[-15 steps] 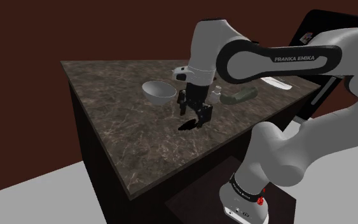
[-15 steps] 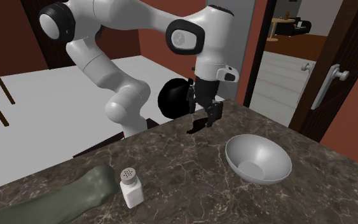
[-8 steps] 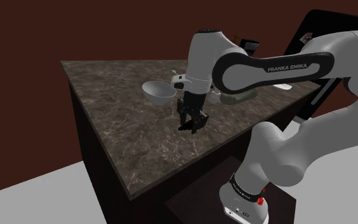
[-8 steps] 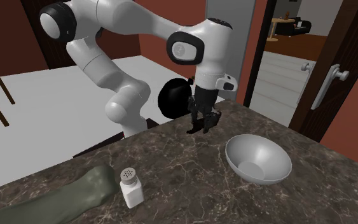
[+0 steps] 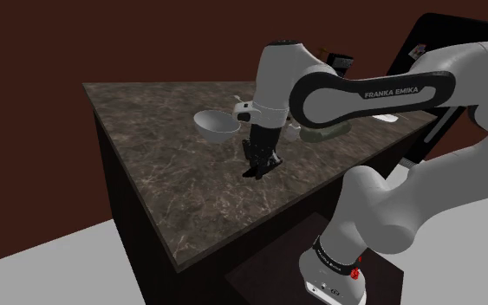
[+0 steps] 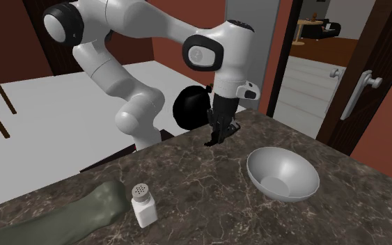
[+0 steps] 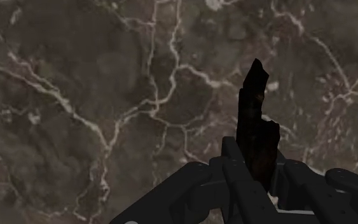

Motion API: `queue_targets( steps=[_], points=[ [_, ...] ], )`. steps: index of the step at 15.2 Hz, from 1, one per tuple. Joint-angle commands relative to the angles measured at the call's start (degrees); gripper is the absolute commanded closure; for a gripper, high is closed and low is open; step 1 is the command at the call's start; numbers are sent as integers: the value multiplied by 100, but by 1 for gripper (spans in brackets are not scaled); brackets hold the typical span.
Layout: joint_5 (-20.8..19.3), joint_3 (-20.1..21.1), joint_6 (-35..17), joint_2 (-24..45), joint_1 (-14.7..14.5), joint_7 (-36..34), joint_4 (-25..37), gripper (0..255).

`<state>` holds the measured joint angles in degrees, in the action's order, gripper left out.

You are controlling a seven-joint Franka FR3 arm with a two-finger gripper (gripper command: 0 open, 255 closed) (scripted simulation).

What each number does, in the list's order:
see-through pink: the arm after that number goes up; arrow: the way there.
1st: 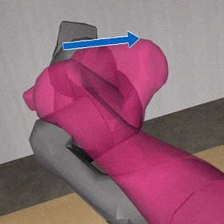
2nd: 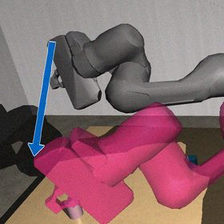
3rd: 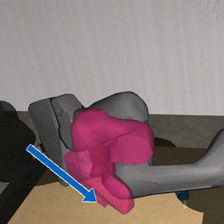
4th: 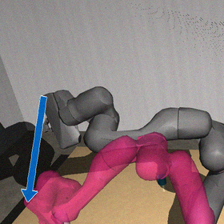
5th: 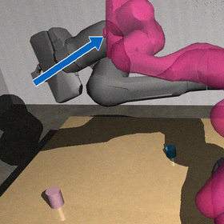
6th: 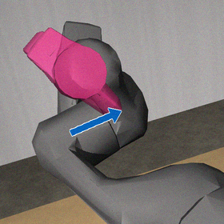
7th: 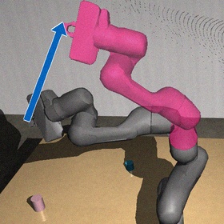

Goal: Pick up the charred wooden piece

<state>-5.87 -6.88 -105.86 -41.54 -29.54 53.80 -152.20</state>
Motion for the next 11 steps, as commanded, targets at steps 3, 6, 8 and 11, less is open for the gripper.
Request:
queue_targets(
  steps=[3,6,8,11],
  points=[
    [10,10,168,-35,-3,6,128,255],
    [27,28,413,-69,-9,13,339,255],
    [38,40,573,-84,-13,17,484,255],
    [53,56,808,-95,-19,23,708,255]
  ],
)
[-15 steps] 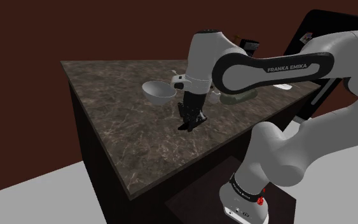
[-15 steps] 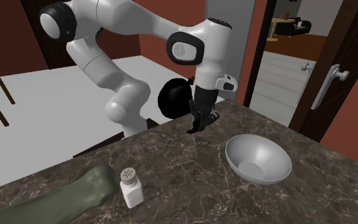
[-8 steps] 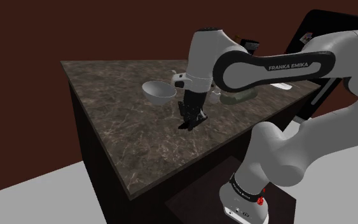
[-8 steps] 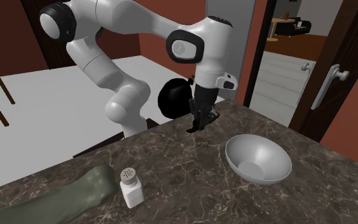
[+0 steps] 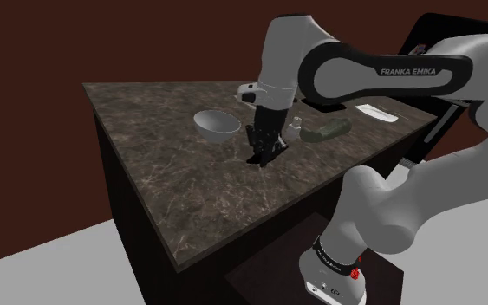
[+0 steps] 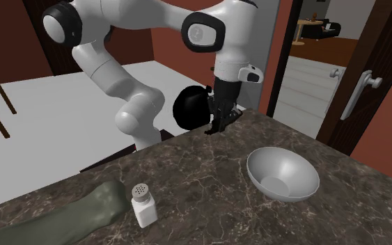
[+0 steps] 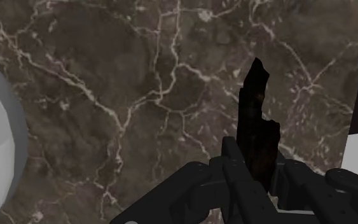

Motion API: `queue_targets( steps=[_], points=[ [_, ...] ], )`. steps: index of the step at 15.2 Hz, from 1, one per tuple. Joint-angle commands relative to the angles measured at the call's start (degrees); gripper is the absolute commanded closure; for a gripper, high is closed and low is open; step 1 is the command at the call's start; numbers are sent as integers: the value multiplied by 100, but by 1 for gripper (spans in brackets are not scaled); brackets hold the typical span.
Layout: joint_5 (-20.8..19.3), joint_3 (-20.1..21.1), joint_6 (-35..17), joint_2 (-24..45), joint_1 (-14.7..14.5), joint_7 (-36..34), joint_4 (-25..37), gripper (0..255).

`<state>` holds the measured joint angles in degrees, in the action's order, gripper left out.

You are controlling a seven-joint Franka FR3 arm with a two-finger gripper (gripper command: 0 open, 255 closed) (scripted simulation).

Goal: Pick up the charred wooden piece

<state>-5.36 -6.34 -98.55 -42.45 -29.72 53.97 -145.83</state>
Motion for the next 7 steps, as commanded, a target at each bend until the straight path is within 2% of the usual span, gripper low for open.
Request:
queue_targets(
  steps=[1,7],
  points=[
    [7,7,153,-5,-2,8,147,255],
    [27,28,468,7,-10,17,473,255]
  ],
)
